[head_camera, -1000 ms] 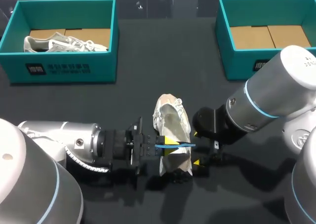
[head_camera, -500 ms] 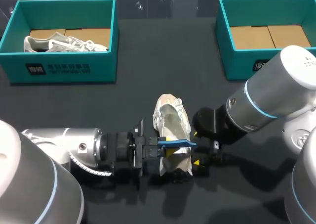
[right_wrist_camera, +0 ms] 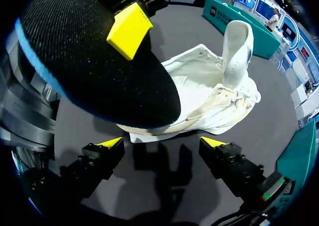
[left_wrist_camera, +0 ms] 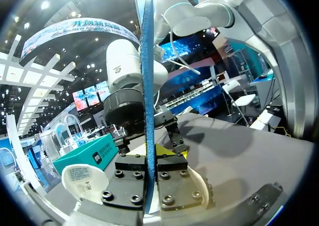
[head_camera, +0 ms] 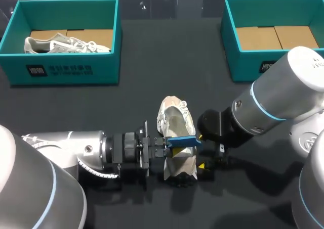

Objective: Take the shoe out of the shoebox, open the shoe tongue, remove and reinsert the insole, then place the shoe into the shoebox

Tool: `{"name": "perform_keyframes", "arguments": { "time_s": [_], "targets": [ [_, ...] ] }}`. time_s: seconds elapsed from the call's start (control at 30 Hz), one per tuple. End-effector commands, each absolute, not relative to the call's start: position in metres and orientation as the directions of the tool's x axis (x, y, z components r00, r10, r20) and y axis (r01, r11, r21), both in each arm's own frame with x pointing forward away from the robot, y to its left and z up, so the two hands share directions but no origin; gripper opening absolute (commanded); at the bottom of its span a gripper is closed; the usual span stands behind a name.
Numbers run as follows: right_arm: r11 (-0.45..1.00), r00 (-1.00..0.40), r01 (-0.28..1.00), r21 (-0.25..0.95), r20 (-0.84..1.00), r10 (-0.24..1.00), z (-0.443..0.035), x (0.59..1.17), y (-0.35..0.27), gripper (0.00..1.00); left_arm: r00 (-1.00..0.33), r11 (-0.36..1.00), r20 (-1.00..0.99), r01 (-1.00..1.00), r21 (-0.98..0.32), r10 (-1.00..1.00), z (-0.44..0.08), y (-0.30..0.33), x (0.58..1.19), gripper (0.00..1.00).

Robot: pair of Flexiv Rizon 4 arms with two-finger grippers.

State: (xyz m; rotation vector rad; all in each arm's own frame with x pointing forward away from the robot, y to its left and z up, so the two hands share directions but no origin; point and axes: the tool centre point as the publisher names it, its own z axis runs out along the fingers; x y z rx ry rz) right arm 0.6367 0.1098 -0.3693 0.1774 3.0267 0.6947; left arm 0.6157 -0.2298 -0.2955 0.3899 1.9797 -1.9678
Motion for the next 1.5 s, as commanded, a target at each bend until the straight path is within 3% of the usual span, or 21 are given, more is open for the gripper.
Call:
{"name": "perform_keyframes", "arguments": {
  "time_s": [0.03, 1.5],
  "targets": [
    [0.893, -0.993, 0.104, 0.437, -0.006, 0.119, -0.369, 0.635, 0.109, 1.0, -0.911, 0.019, -0.412, 0.411, -0.911, -0.035, -0.303, -0.234, 0.619, 0.0],
    [0.893, -0.993, 0.104, 0.437, -0.006, 0.119, -0.369, 0.635, 0.109, 1.0, -0.84, 0.164, -0.541, 0.539, -0.826, 0.039, -0.355, -0.217, 0.651, 0.0]
  ]
}}
